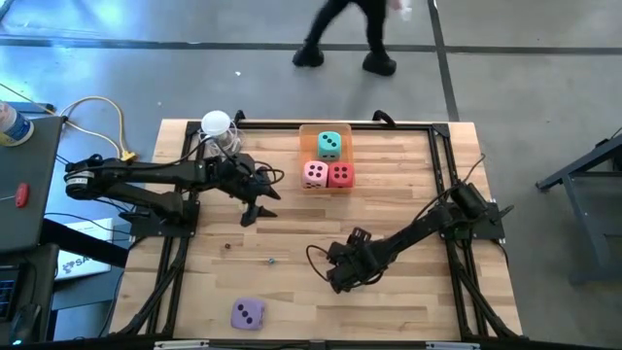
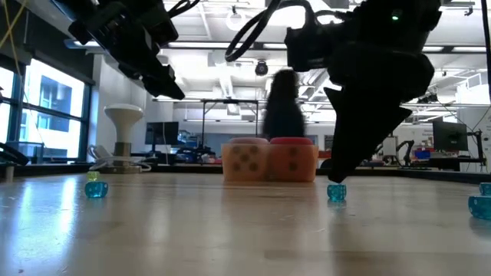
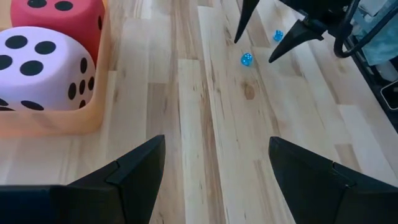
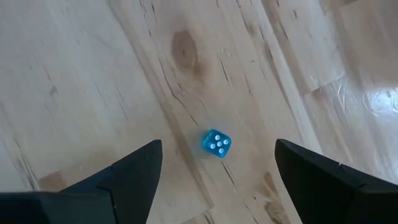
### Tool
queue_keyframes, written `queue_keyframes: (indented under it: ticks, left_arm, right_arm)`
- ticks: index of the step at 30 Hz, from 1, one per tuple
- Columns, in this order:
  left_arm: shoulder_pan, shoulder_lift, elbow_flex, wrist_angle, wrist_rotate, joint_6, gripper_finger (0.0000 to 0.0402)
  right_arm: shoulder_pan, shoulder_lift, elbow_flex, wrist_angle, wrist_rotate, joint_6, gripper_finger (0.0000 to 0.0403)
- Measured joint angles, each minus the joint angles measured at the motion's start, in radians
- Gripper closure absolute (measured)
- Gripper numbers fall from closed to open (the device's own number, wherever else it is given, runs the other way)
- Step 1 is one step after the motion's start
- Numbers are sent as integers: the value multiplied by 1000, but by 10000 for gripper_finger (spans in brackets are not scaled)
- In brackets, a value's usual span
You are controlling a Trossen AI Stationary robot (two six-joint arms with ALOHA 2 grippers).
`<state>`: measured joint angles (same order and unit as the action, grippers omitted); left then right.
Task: Pick & Place Dice
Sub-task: Put the blue die into the orange bin
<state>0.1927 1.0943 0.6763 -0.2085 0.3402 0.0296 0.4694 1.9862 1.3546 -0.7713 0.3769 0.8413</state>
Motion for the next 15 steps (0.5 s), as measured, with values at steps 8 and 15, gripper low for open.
queue_keyframes:
  ticks: [8,15]
  left_arm:
    - [-23,0,0,0,2,26,123]
    - [-26,0,0,0,2,25,123]
  right_arm:
    - [-12,-2,-98,139,-20,-10,100]
    - [-14,-3,-112,178,-12,-26,107]
